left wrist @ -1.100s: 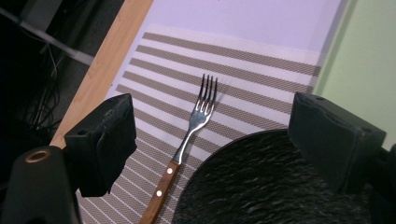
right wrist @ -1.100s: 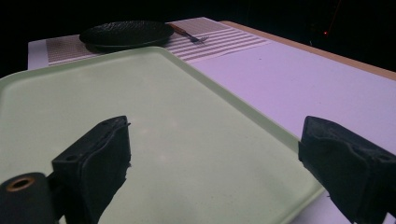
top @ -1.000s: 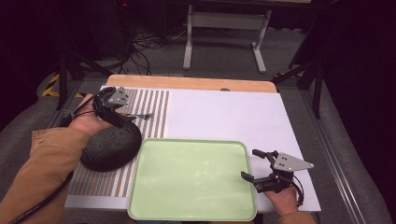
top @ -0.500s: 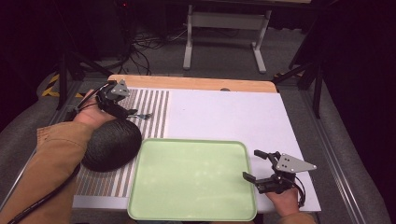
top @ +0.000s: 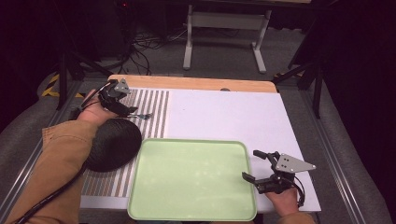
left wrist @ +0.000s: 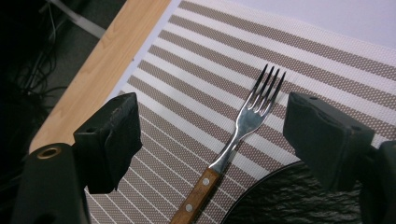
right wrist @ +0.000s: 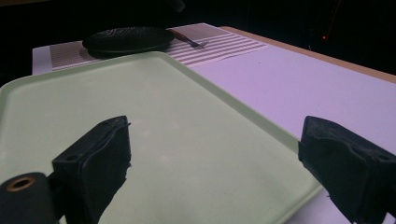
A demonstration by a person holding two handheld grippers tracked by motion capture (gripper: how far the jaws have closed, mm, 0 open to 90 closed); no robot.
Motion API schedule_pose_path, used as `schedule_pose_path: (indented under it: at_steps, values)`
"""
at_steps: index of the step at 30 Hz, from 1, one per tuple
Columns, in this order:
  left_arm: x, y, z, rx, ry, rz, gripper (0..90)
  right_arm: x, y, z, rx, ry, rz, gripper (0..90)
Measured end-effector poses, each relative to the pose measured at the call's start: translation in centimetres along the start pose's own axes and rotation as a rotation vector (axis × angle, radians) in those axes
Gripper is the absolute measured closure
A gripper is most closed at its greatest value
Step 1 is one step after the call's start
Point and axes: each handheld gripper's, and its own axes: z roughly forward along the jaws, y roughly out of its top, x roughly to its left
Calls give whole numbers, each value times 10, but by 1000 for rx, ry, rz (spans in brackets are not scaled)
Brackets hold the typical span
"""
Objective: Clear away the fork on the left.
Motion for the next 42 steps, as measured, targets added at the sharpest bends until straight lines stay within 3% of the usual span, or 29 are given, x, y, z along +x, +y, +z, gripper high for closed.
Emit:
schedule_pose_path:
  at_steps: [7, 23, 28, 33, 42]
  values:
    - [6, -8, 9, 29, 1, -38, 205, 0, -1, 1, 1, 8, 1, 97]
    - [8, -13, 24, 117, 15, -17, 274, 1, -2, 2, 1, 15, 4, 97]
    - [6, -12, 30, 154, 10, 14, 295, 1, -2, 3, 1, 21, 5, 98]
    - [6, -13, 35, 196, -2, -21, 322, 2, -2, 2, 0, 24, 6, 102]
    - [6, -9, 45, 240, -31, 10, 389, 2, -5, -3, -8, 21, 19, 102]
